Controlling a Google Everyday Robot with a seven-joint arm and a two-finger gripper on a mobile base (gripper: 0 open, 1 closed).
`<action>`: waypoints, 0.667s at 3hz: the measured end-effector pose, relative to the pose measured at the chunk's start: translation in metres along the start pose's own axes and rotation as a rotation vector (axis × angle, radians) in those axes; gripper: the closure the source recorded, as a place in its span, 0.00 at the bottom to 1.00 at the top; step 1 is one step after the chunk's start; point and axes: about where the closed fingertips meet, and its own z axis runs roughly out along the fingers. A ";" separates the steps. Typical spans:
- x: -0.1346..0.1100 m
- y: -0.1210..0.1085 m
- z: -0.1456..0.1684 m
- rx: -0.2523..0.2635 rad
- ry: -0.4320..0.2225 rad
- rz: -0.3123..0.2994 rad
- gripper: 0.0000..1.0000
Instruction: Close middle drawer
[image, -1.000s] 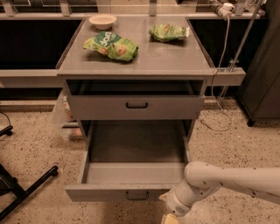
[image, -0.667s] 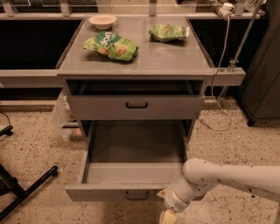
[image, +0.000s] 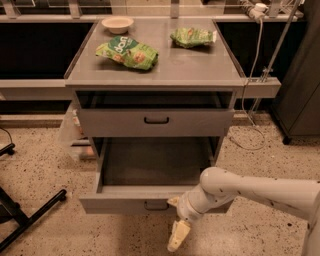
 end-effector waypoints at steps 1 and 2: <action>-0.025 -0.017 -0.010 0.124 -0.055 -0.042 0.00; -0.029 -0.027 -0.011 0.162 -0.068 -0.042 0.00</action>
Offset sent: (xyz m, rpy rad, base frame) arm 0.0196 0.0118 0.0170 0.0343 -0.1098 -0.0428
